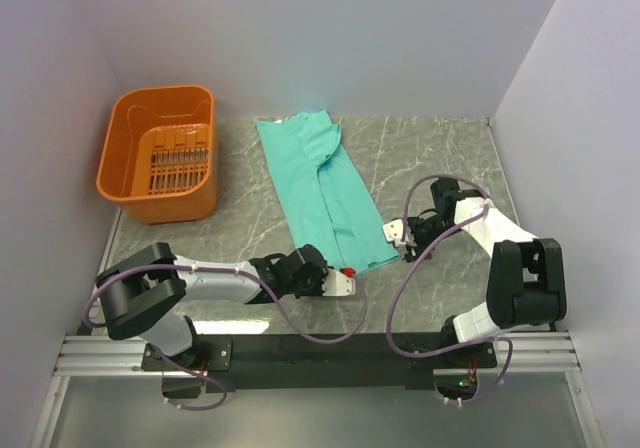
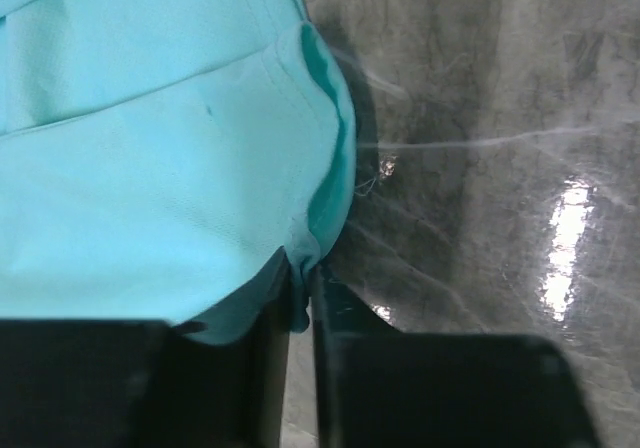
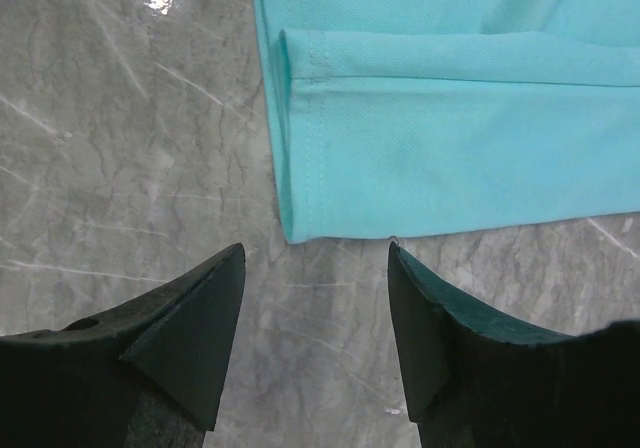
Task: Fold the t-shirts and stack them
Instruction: Fold the tshirt
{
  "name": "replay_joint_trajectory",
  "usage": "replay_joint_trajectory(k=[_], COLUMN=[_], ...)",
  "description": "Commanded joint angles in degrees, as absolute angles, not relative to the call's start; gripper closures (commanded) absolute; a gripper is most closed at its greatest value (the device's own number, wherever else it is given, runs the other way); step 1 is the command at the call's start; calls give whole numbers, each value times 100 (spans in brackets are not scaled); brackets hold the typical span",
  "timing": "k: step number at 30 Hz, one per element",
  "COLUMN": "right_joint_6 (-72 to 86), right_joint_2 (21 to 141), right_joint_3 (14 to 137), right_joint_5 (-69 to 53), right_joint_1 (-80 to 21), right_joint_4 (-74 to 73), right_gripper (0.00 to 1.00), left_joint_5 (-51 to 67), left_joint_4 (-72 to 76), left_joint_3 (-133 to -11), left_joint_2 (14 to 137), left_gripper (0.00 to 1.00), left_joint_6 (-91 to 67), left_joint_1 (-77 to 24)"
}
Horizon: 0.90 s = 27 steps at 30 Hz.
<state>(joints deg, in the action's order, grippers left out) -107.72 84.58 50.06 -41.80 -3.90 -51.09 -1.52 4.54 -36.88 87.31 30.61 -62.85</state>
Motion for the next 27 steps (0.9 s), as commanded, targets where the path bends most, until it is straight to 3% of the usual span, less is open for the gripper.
replay_joint_trajectory(k=[1, 7, 27], right_joint_6=[-10907, -10916, -10301], right_joint_2=[8516, 8595, 8772], right_joint_3=[5273, 5309, 4790], right_joint_5=[-4245, -4201, -3006], right_joint_1=[-466, -641, -1731], right_joint_4=[-5256, -5247, -4272], right_gripper=[34, 35, 41], left_joint_5=[-167, -44, 44], left_joint_4=[70, 97, 228], left_joint_3=[-3630, -3612, -3410], left_joint_2=[8868, 8702, 8376], left_gripper=[87, 99, 100], left_joint_6=[3129, 3094, 3067], left_joint_1=[-6311, -6311, -6311])
